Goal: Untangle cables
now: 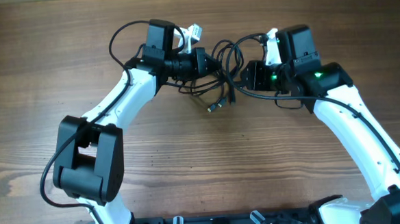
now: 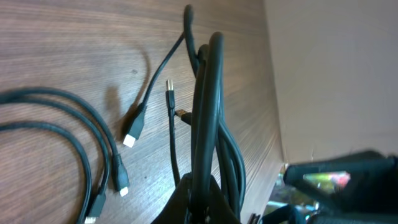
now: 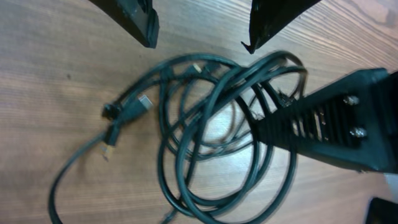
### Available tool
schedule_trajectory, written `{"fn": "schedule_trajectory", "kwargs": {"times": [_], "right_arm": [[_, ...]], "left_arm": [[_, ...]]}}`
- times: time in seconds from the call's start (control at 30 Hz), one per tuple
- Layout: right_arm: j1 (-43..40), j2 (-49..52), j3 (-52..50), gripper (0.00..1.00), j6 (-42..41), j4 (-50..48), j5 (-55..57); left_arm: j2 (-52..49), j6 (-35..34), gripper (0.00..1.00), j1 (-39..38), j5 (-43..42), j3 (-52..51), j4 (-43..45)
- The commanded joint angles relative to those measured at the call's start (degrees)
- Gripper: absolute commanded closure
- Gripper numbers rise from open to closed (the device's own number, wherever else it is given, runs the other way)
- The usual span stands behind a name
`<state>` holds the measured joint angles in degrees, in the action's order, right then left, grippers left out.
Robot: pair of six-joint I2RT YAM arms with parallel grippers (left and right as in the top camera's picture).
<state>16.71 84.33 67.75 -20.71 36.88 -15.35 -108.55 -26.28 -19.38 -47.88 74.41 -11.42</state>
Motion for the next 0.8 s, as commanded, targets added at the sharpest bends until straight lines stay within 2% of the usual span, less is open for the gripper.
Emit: {"fn": "schedule_trajectory", "kwargs": {"times": [0.0,0.13,0.27,0.37,0.53,0.77], "right_arm": [[-0.28,0.46,0.07,0.51,1.22,-1.07,-1.22],[-1.6,0.44,0.07,0.51,1.27,-2.91,-4.85],[-3.78,0.44,0.07,0.51,1.49,-5.09,-11.19],[-4.04,0.44,0.07,0.52,1.01,-5.92,-12.2],[-4.04,0.44,0.07,0.53,-5.38,-6.82,-12.13],[-4.04,0.59,0.07,0.55,-7.96,-9.66,-11.69]], "left_arm": [[-0.31,6.82,0.96,0.42,-4.24,-0.24,3.37],[1.95,9.62,0.96,0.44,-5.42,-0.22,6.99],[5.73,9.55,0.96,0.52,-4.37,-0.17,8.5],[7.85,7.67,0.96,0.55,-1.84,-0.2,8.22],[8.28,1.86,0.96,0.52,-0.92,-0.17,8.66],[9.81,-1.36,0.96,0.55,-4.79,-0.15,13.9]]}}
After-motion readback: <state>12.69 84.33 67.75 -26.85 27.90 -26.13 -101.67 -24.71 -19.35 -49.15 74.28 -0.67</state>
